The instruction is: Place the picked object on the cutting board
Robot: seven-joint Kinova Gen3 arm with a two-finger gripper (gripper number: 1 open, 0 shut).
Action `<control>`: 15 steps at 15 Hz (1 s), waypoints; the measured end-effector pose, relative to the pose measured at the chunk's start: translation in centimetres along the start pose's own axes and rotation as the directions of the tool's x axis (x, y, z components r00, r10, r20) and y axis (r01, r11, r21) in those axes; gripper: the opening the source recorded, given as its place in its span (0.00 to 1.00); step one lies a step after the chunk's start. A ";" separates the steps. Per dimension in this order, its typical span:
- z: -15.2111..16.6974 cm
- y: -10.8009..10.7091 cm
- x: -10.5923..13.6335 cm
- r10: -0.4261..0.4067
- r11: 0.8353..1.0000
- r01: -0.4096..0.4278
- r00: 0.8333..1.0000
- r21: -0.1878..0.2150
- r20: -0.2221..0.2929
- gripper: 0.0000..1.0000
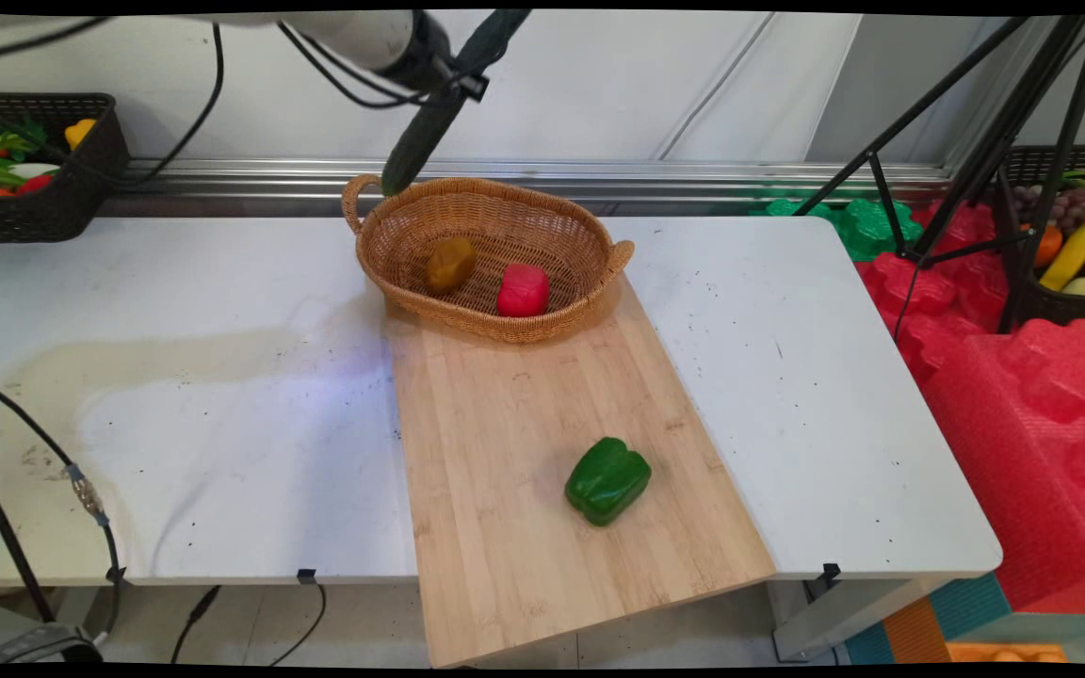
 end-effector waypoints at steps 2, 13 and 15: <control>-1.5 0.3 0.8 0.058 0.998 -0.059 0.998 -0.025 -0.030 0.00; -9.9 3.8 1.0 0.479 0.823 -0.518 0.853 -0.232 -0.208 0.00; -10.9 4.5 0.4 0.540 0.764 -0.586 0.810 -0.270 -0.230 0.00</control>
